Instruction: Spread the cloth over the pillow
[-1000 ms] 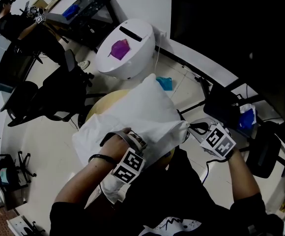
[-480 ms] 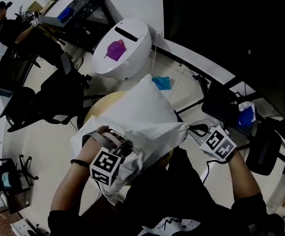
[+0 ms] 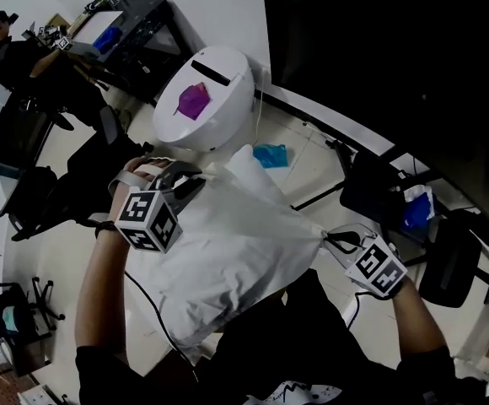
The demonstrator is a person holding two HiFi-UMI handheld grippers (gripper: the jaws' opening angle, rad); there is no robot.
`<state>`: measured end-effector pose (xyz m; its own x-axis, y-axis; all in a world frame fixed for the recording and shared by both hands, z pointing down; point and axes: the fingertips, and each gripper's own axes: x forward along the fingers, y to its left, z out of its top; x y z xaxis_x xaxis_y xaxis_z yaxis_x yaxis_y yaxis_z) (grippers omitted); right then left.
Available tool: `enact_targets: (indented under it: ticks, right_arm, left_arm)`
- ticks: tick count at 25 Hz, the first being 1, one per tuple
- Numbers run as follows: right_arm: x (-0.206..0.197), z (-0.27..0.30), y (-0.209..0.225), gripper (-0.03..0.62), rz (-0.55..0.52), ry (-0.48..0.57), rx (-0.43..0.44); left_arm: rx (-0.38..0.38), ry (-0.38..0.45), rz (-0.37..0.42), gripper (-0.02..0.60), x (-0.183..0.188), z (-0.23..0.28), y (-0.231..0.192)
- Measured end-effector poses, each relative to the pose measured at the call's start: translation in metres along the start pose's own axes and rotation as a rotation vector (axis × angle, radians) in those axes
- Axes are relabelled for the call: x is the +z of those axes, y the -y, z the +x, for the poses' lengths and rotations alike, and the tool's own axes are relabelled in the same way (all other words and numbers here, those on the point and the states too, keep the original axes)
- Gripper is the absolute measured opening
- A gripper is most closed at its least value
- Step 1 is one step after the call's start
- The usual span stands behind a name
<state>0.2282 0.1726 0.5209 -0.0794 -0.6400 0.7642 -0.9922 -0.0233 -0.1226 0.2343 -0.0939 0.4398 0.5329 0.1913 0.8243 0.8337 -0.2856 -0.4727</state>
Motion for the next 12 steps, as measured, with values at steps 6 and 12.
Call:
enact_targets:
  ticks: [6, 12]
  right_arm:
    - [-0.009, -0.008, 0.008, 0.025, 0.053, 0.003, 0.010]
    - [-0.026, 0.006, 0.015, 0.025, 0.082, -0.035, 0.040]
  left_arm:
    - [-0.064, -0.020, -0.071, 0.017, -0.002, 0.068, -0.049]
    - [-0.220, -0.087, -0.218, 0.018, -0.015, 0.144, -0.053]
